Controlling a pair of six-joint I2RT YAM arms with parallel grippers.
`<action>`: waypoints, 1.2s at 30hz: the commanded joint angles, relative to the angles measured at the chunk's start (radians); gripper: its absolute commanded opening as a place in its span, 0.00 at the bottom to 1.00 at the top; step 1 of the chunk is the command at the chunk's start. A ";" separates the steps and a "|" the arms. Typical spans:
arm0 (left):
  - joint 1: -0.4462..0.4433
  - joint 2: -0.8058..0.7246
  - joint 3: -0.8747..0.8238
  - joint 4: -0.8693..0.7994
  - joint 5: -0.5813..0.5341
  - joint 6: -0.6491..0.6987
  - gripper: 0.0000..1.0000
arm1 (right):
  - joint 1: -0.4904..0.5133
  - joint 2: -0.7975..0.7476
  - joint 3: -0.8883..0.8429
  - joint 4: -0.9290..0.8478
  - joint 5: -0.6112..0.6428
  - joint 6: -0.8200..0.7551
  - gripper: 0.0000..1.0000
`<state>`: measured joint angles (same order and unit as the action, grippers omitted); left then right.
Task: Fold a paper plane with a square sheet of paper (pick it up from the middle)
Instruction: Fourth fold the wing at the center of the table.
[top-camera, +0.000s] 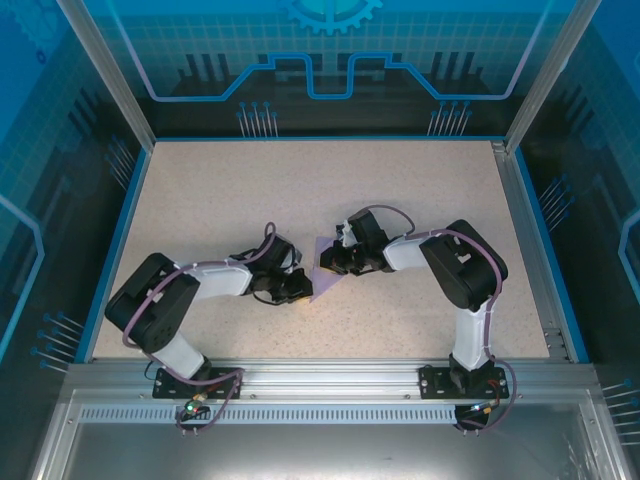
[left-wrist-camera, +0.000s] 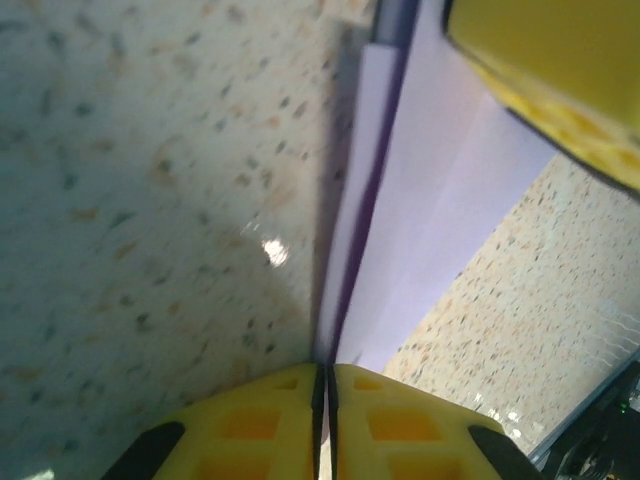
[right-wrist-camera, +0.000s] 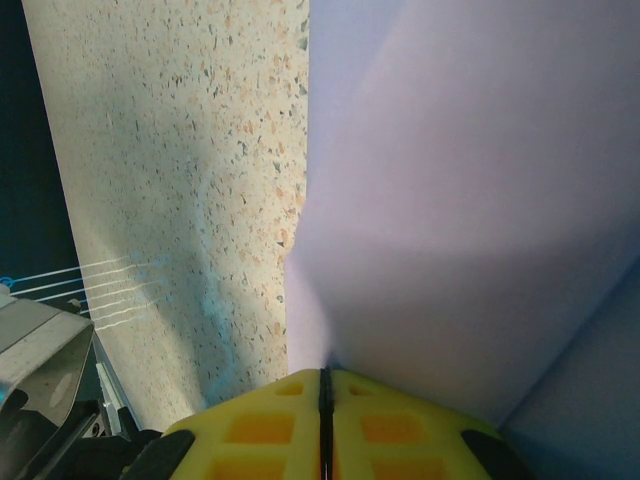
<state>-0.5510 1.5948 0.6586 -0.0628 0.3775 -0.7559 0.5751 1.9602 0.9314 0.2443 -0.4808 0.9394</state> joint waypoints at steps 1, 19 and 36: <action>-0.001 -0.066 0.005 -0.114 -0.042 0.014 0.16 | -0.011 0.087 -0.040 -0.135 0.114 -0.016 0.10; -0.020 0.023 0.078 0.025 0.153 -0.030 0.20 | -0.009 0.086 -0.037 -0.145 0.115 -0.019 0.10; -0.020 0.052 0.058 -0.207 -0.054 0.050 0.16 | -0.010 0.104 -0.033 -0.143 0.109 -0.018 0.10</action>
<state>-0.5678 1.6466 0.7364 -0.1646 0.3885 -0.7246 0.5751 1.9671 0.9371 0.2459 -0.4877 0.9394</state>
